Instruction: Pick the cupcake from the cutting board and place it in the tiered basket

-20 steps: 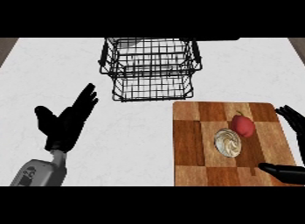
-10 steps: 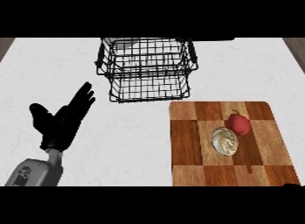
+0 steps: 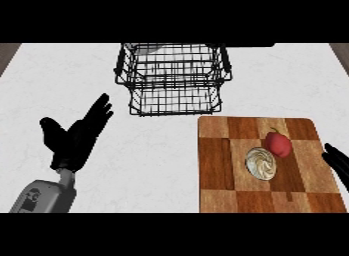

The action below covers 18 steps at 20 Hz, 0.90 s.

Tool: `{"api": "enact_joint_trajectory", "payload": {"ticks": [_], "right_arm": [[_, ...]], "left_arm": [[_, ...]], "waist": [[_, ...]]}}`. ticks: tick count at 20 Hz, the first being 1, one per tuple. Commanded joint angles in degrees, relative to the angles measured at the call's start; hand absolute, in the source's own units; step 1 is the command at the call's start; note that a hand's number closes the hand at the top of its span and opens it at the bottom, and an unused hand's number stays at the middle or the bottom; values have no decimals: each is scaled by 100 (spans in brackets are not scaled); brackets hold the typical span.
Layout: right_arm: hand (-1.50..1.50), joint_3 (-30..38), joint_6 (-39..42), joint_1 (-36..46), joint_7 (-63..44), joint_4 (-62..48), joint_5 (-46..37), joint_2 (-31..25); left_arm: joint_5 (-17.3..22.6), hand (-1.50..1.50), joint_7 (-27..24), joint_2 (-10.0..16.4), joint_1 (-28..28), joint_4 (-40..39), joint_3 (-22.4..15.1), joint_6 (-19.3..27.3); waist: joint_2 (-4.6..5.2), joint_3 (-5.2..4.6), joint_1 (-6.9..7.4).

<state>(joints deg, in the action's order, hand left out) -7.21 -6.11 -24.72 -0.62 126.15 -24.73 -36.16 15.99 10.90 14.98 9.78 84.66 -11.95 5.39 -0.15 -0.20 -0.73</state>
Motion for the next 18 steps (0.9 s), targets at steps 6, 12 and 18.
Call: {"api": "enact_joint_trajectory", "payload": {"ticks": [6,12,18], "right_arm": [[-150,-1673,167,256,-2244,327,-2601,869],[-150,-1639,633,857,-2336,-471,-2577,1281],[-150,-1649,902,714,-2477,-437,-2916,1397]], "left_arm": [[-44,0,111,-39,266,-158,161,-173],[-209,0,-124,-287,-113,-196,184,-291],[-547,0,-112,-537,93,-246,238,-206]], "waist": [[15,12,60],[15,19,68],[12,19,45]]}}
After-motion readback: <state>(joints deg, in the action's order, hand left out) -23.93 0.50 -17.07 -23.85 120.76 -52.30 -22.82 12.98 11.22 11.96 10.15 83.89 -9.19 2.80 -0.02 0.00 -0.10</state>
